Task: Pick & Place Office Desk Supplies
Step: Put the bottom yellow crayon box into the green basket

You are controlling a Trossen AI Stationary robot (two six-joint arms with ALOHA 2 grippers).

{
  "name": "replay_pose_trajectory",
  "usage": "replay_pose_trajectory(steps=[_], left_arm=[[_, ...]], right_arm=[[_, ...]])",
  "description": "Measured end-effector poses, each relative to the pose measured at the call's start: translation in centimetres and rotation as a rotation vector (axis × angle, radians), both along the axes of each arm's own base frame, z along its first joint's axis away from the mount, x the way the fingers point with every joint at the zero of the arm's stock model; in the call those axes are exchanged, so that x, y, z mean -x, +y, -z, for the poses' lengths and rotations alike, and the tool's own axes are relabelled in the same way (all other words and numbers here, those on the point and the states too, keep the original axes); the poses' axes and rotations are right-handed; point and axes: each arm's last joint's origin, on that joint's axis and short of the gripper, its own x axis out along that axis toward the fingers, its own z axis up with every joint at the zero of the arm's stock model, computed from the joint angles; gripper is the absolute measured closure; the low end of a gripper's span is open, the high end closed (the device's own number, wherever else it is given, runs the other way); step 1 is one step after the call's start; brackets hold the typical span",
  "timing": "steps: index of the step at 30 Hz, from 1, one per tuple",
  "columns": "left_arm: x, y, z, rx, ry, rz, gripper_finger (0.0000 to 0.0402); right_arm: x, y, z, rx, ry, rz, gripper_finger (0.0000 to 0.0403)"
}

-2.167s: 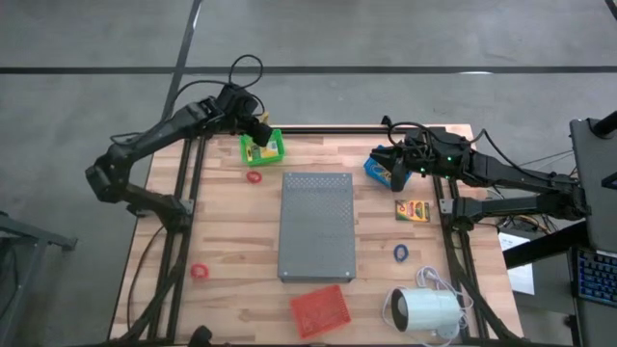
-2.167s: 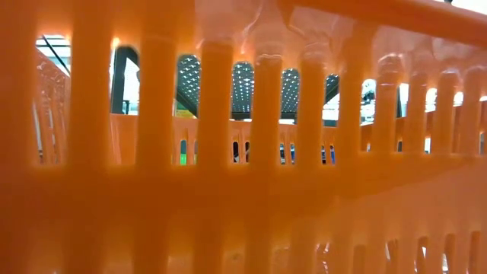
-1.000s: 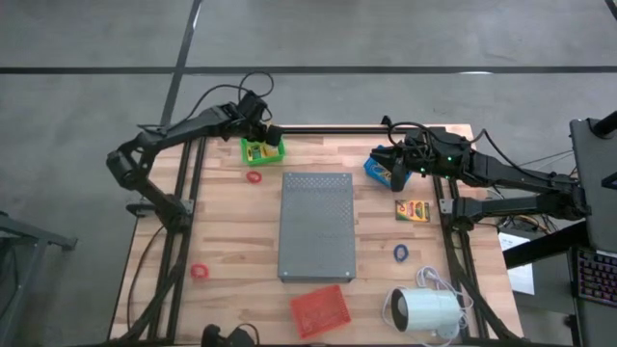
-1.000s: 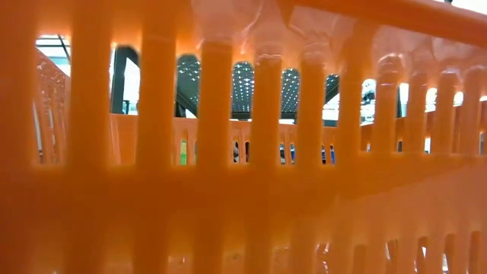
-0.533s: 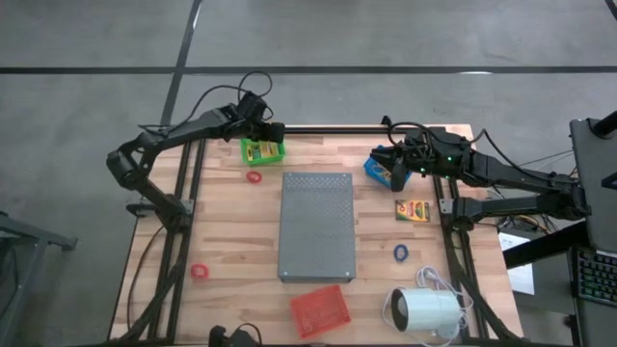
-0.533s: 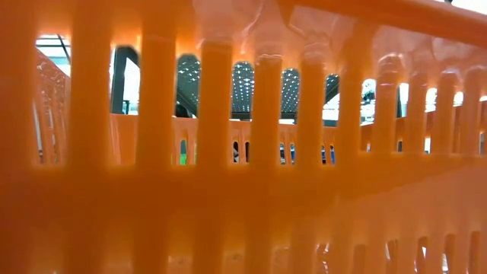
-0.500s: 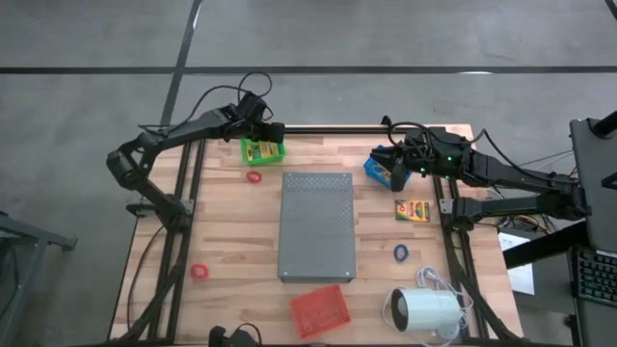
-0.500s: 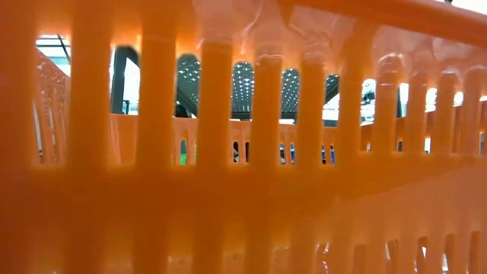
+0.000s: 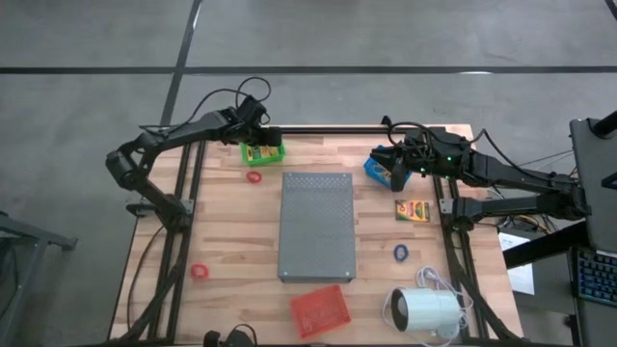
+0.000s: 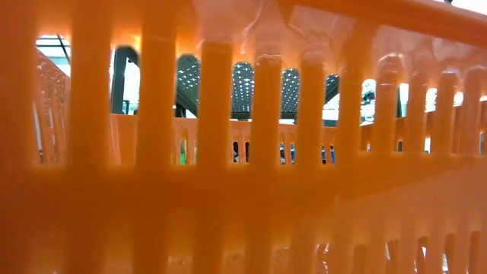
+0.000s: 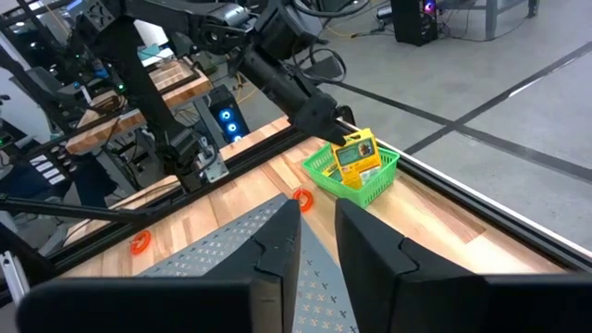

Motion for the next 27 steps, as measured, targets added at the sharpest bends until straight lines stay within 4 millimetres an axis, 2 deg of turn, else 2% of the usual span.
replay_pose_trajectory(steps=[9,16,27], left_arm=[[0.1,-0.1,0.0,0.008,0.013,-0.002,0.0306],[0.6,-0.4,0.3,0.037,0.075,-0.023,0.0304],[1.3,-0.8,0.7,0.06,0.174,-0.047,0.0303]], right_arm=[[0.0,0.0,0.0,0.0,0.0,0.0,0.0327],[0.0,0.0,0.0,0.0,0.0,0.0,0.0321],[0.0,0.0,0.0,0.0,0.0,0.0,0.0335]])
